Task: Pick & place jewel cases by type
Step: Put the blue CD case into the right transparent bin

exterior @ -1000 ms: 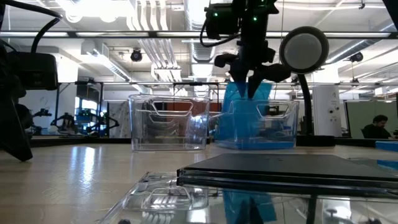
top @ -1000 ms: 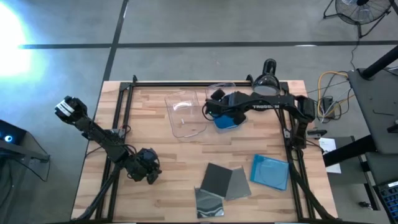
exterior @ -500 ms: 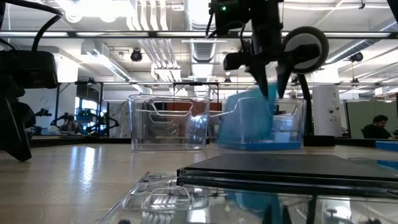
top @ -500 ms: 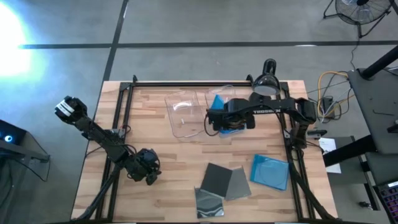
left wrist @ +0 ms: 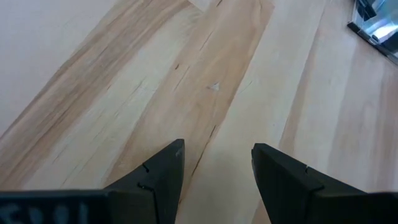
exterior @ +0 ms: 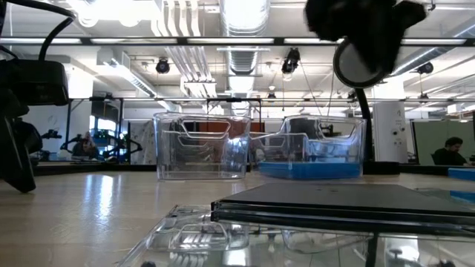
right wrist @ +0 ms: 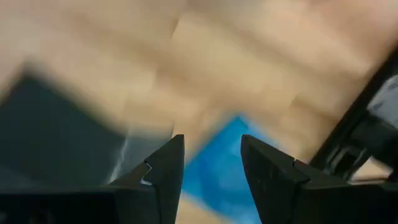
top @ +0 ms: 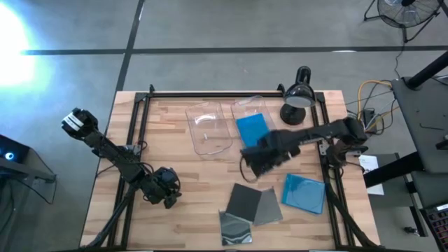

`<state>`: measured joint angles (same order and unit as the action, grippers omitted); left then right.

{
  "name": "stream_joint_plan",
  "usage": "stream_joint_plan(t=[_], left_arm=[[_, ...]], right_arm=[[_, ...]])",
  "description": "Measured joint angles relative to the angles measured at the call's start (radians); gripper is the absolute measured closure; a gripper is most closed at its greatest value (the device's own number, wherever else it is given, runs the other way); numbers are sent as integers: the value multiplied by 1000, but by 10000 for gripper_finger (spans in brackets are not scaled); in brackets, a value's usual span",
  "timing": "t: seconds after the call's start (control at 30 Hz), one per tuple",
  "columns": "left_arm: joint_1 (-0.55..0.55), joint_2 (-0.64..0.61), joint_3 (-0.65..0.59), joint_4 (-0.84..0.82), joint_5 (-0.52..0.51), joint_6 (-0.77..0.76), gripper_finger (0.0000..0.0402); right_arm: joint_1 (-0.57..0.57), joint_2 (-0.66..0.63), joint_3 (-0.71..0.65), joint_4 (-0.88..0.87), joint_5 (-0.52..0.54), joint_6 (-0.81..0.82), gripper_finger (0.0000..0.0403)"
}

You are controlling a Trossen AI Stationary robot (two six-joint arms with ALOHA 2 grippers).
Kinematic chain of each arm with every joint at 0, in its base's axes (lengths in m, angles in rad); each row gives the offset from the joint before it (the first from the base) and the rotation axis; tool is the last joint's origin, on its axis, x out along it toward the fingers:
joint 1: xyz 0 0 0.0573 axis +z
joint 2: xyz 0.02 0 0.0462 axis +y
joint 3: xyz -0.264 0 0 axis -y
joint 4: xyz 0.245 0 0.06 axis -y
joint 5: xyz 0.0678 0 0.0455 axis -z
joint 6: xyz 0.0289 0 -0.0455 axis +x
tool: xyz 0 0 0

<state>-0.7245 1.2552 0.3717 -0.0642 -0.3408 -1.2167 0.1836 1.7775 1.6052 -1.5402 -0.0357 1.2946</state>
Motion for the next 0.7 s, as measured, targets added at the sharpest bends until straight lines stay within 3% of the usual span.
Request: stream_joint_plan(t=[0.2, 0.5, 0.7], left_arm=[[1, 0, 0, 1, 1, 3, 232], [1, 0, -1, 1, 1, 4, 232], [1, 0, -1, 1, 3, -6, 232]], right_arm=[[196, 44, -94, 31, -206, 62, 255], [358, 53, -328, 41, -254, 482, 258], [370, 51, -502, 312, -331, 614, 265]])
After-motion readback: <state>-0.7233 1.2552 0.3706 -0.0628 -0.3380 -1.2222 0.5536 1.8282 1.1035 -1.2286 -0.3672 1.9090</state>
